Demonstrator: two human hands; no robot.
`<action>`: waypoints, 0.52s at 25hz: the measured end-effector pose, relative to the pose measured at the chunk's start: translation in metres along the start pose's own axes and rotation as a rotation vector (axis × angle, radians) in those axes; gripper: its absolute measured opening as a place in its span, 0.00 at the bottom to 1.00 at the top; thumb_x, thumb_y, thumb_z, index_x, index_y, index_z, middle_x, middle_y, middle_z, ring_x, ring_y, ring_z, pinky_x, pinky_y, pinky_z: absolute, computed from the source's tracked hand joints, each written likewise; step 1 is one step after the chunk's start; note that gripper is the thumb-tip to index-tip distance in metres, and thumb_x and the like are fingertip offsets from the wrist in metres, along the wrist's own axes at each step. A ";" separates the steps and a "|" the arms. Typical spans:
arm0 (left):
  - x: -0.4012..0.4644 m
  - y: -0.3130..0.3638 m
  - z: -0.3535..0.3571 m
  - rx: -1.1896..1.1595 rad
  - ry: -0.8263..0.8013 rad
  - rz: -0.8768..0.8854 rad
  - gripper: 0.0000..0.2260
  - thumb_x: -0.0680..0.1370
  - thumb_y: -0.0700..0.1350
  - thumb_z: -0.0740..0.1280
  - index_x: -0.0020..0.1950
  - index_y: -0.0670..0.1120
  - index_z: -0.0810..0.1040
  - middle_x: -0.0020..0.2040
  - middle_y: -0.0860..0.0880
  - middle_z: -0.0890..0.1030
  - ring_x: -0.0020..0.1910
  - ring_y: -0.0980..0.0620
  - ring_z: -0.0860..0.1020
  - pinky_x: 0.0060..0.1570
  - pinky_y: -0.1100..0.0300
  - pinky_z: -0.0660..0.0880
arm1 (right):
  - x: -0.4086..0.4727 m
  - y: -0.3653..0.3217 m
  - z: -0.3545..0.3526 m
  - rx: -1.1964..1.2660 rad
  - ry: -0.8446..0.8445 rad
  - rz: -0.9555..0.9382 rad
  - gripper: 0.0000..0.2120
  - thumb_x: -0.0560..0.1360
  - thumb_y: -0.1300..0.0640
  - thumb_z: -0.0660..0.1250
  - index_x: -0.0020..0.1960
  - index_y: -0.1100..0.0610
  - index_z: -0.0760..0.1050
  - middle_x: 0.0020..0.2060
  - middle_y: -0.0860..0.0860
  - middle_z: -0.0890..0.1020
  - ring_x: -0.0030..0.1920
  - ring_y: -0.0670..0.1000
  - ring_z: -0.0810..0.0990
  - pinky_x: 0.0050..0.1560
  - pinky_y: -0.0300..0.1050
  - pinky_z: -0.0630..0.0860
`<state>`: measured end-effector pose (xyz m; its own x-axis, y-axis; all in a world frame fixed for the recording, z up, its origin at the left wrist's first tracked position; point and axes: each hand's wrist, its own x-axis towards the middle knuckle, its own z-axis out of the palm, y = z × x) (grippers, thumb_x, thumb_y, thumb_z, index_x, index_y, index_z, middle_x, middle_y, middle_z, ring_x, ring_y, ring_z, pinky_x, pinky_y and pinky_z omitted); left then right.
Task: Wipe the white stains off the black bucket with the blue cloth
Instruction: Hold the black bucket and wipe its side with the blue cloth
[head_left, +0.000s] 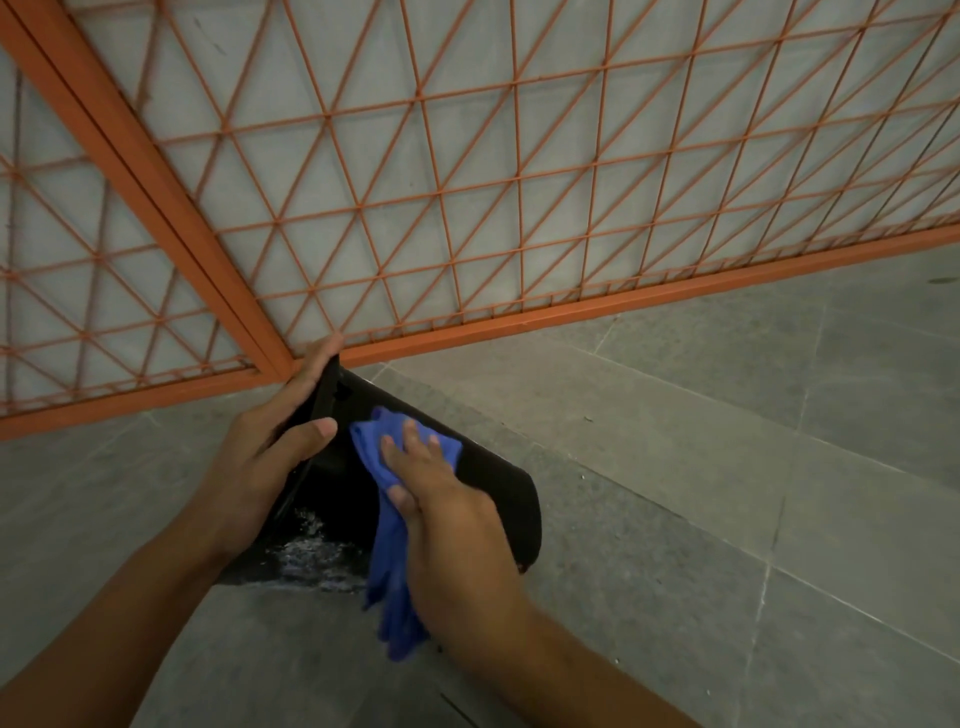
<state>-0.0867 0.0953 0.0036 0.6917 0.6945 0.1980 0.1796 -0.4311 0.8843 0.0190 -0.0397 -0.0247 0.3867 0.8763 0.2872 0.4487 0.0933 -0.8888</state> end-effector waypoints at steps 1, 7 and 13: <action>-0.002 0.000 0.001 0.005 -0.009 0.012 0.30 0.69 0.55 0.62 0.71 0.55 0.67 0.73 0.56 0.70 0.73 0.57 0.66 0.71 0.64 0.61 | 0.017 0.000 0.000 -0.006 -0.013 -0.002 0.20 0.79 0.64 0.55 0.69 0.55 0.63 0.71 0.52 0.63 0.72 0.48 0.57 0.71 0.42 0.55; -0.010 0.001 0.000 0.107 -0.175 0.126 0.34 0.73 0.58 0.64 0.77 0.54 0.60 0.76 0.58 0.63 0.77 0.54 0.59 0.75 0.47 0.55 | 0.025 0.030 -0.021 -0.042 0.050 0.198 0.17 0.80 0.60 0.54 0.67 0.53 0.67 0.65 0.49 0.73 0.65 0.45 0.69 0.58 0.24 0.59; -0.009 0.000 -0.006 0.175 -0.167 0.144 0.33 0.74 0.68 0.60 0.76 0.58 0.57 0.77 0.58 0.61 0.77 0.54 0.59 0.74 0.49 0.55 | 0.029 0.012 -0.010 0.059 -0.018 0.048 0.17 0.79 0.62 0.55 0.68 0.55 0.66 0.69 0.46 0.65 0.68 0.38 0.58 0.69 0.29 0.54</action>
<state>-0.0975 0.0926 0.0044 0.8219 0.5206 0.2314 0.1791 -0.6217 0.7625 0.0441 -0.0177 -0.0231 0.3920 0.8886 0.2381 0.3812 0.0787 -0.9212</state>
